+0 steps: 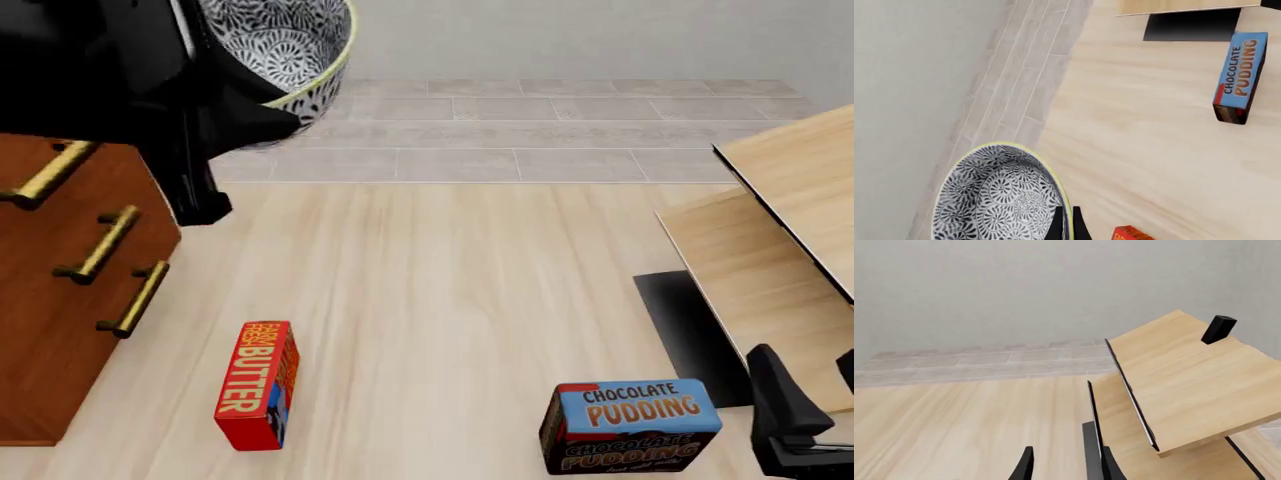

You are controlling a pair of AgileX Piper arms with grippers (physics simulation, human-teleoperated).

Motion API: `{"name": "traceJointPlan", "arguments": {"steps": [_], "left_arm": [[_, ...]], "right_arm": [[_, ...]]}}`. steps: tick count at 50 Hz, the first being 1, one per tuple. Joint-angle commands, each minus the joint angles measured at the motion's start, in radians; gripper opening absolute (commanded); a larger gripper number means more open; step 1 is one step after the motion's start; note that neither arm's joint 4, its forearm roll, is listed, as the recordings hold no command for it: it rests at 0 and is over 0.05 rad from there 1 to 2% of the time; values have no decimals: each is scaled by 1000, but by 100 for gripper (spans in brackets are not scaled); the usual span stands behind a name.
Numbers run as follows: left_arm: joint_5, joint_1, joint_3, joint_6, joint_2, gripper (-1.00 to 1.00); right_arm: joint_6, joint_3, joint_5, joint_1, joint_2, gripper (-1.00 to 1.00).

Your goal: Close the top drawer of the cabinet and put the bowl on top of it.

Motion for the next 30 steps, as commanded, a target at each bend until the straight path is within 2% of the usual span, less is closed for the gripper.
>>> {"name": "traceJointPlan", "arguments": {"steps": [1, 14, 15, 21, 22, 26, 30], "left_arm": [[105, 88, -148, 54, 22, -100], [210, 248, -380, 61, 112, -100], [233, 274, -439, 38, 136, -100], [276, 344, -555, 13, 184, -100], [272, 360, -544, 32, 180, -100], [297, 404, -589, 18, 201, -100], [272, 474, -561, 62, 196, -100]], "right_arm": [[-2, 1, -3, 2, 8, 100], [2, 1, -15, 5, 23, 100], [3, 1, -14, 5, 21, 100], [5, 1, -19, 4, 27, 100], [5, 1, -20, 4, 28, 100], [7, 1, -21, 4, 28, 100], [7, 1, -21, 4, 29, 100]]}}
